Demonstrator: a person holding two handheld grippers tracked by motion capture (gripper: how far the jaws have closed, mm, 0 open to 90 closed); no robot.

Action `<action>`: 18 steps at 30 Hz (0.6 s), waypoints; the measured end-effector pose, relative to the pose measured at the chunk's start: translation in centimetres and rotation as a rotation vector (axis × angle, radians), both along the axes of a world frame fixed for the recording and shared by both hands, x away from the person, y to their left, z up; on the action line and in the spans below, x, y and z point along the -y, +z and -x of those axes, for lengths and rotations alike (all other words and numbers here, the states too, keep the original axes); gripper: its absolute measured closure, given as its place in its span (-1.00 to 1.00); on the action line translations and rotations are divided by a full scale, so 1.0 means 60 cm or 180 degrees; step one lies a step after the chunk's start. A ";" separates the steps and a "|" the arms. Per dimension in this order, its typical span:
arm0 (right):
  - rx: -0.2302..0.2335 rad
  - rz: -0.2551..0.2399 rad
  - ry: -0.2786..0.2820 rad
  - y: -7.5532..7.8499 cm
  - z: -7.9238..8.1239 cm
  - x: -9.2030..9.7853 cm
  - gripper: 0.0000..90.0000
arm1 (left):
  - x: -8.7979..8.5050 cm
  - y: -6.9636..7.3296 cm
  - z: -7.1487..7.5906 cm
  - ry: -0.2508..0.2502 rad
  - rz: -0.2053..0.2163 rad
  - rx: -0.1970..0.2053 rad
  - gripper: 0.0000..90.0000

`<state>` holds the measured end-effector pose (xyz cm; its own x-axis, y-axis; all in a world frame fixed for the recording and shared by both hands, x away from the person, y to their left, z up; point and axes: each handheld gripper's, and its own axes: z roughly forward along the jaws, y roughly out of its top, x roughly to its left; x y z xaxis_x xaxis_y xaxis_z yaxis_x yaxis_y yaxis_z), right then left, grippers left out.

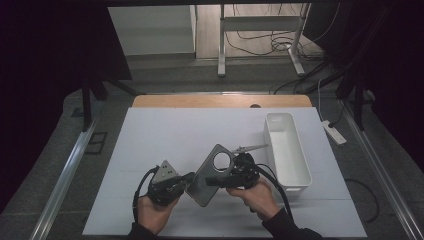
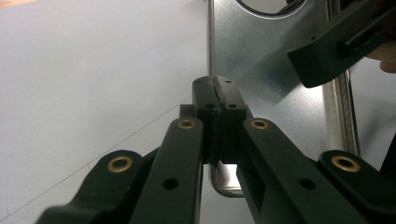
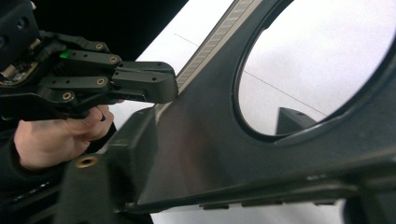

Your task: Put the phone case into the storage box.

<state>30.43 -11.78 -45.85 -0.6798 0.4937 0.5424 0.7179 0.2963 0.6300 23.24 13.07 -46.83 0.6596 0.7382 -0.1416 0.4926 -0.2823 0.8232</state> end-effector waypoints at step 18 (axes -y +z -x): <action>-0.0183 -0.0270 0.0024 -0.005 -0.004 0.006 0.58 | 0.001 -0.002 0.001 -0.0064 0.0047 0.0011 0.98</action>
<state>30.68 -12.14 -46.15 -0.6499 0.4393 0.6202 0.7515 0.2490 0.6110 23.17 13.01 -46.92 0.6749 0.7225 -0.1501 0.4841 -0.2800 0.8290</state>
